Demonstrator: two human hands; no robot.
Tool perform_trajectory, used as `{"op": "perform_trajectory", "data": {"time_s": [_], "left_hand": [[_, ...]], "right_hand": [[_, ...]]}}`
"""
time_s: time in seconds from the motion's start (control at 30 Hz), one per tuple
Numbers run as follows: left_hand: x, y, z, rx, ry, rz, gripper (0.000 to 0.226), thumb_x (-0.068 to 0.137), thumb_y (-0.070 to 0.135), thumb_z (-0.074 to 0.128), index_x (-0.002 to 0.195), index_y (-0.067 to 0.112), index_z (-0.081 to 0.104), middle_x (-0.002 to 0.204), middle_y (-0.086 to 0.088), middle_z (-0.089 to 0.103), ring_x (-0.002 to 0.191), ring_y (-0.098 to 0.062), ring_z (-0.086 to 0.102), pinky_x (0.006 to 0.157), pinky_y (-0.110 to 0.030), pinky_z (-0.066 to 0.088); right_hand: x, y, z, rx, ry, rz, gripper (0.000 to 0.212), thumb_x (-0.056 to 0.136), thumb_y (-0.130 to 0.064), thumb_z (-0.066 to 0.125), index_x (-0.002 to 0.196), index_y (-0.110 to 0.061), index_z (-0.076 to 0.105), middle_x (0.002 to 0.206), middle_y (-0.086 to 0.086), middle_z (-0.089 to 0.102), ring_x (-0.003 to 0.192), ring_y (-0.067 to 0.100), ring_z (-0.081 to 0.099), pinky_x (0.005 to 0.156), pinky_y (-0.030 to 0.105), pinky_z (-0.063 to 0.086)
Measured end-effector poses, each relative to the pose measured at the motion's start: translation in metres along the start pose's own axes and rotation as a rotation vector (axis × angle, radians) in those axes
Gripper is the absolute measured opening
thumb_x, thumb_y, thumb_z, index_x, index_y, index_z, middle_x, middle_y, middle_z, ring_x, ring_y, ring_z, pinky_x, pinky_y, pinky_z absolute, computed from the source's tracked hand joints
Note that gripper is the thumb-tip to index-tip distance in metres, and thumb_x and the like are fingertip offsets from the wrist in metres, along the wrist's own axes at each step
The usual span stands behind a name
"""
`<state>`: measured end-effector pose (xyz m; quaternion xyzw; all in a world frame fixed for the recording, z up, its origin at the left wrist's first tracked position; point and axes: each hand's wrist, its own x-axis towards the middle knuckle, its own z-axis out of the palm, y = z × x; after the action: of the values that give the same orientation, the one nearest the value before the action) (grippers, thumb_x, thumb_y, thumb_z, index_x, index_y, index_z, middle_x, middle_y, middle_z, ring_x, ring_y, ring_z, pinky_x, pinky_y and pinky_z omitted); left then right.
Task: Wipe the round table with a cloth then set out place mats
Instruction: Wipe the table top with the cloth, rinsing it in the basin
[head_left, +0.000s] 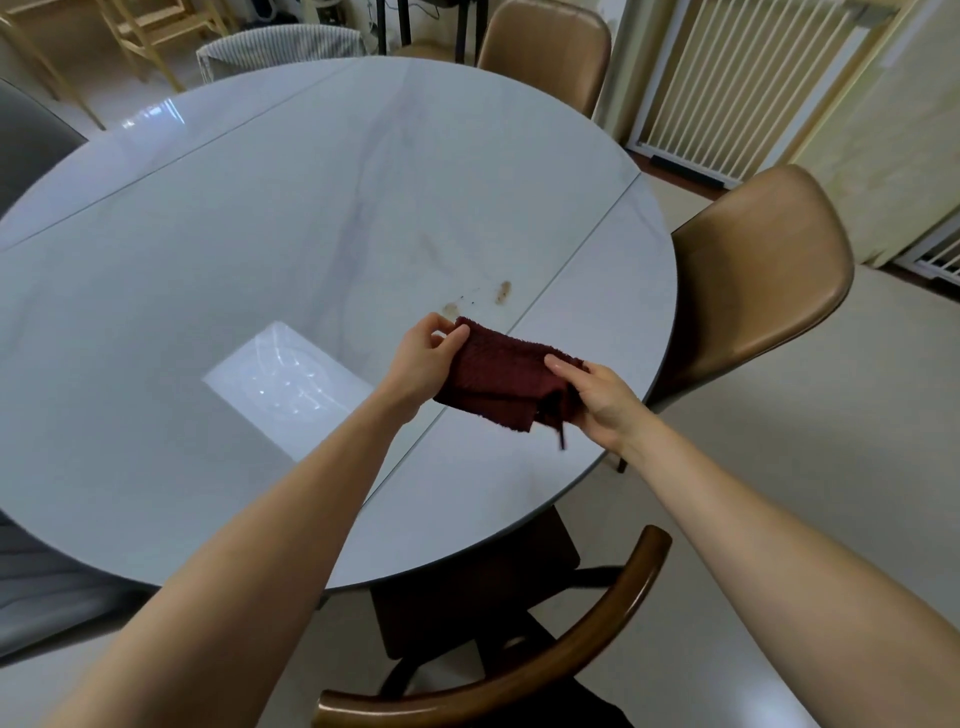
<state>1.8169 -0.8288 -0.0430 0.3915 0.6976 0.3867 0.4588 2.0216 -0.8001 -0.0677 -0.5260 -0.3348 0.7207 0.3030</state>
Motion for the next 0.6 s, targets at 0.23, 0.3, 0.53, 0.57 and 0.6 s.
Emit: {"op": "perform_trajectory", "data": {"time_s": [0.23, 0.3, 0.53, 0.57, 0.6], "left_hand": [[-0.007, 0.002, 0.029, 0.077, 0.153, 0.079, 0.018, 0.094, 0.034, 0.056, 0.094, 0.016, 0.054, 0.090, -0.006, 0.064, 0.076, -0.021, 0.062, 0.066, -0.036, 0.053], [-0.012, 0.006, 0.039, 0.017, 0.106, 0.058, 0.018, 0.094, 0.034, 0.056, 0.097, 0.015, 0.055, 0.093, -0.007, 0.064, 0.079, -0.024, 0.065, 0.068, -0.040, 0.058], [-0.009, 0.015, 0.049, -0.026, -0.461, -0.190, 0.064, 0.099, 0.058, 0.024, 0.124, 0.013, 0.061, 0.120, -0.002, 0.061, 0.100, -0.026, 0.067, 0.086, -0.035, 0.056], [-0.005, 0.015, 0.052, 0.019, -0.506, -0.199, 0.068, 0.098, 0.061, 0.021, 0.125, 0.014, 0.061, 0.120, -0.001, 0.062, 0.101, -0.025, 0.066, 0.090, -0.036, 0.055], [0.001, 0.016, 0.055, 0.070, -0.532, -0.200, 0.071, 0.097, 0.063, 0.019, 0.125, 0.014, 0.063, 0.120, 0.000, 0.063, 0.102, -0.023, 0.065, 0.091, -0.036, 0.054]], "right_hand": [[-0.003, -0.004, 0.017, -0.123, 0.271, -0.030, 0.020, 0.095, -0.026, 0.060, 0.102, -0.009, 0.066, 0.102, 0.010, 0.069, 0.083, 0.020, 0.067, 0.057, 0.028, 0.055], [-0.010, -0.005, 0.020, -0.054, 0.132, 0.010, 0.034, 0.101, -0.037, 0.044, 0.111, -0.011, 0.064, 0.104, 0.008, 0.072, 0.085, 0.021, 0.070, 0.062, 0.029, 0.054], [-0.006, 0.019, -0.010, -0.027, -0.123, -0.005, 0.048, 0.082, -0.037, 0.073, 0.123, -0.014, 0.062, 0.117, 0.009, 0.069, 0.106, 0.025, 0.067, 0.096, 0.047, 0.052], [-0.002, 0.024, -0.017, -0.029, -0.069, 0.006, 0.045, 0.080, -0.031, 0.076, 0.119, -0.013, 0.063, 0.114, 0.011, 0.070, 0.103, 0.025, 0.068, 0.095, 0.046, 0.053], [0.002, 0.028, -0.023, -0.051, -0.007, 0.023, 0.043, 0.078, -0.026, 0.079, 0.116, -0.013, 0.063, 0.112, 0.011, 0.070, 0.101, 0.025, 0.069, 0.093, 0.043, 0.054]]}}
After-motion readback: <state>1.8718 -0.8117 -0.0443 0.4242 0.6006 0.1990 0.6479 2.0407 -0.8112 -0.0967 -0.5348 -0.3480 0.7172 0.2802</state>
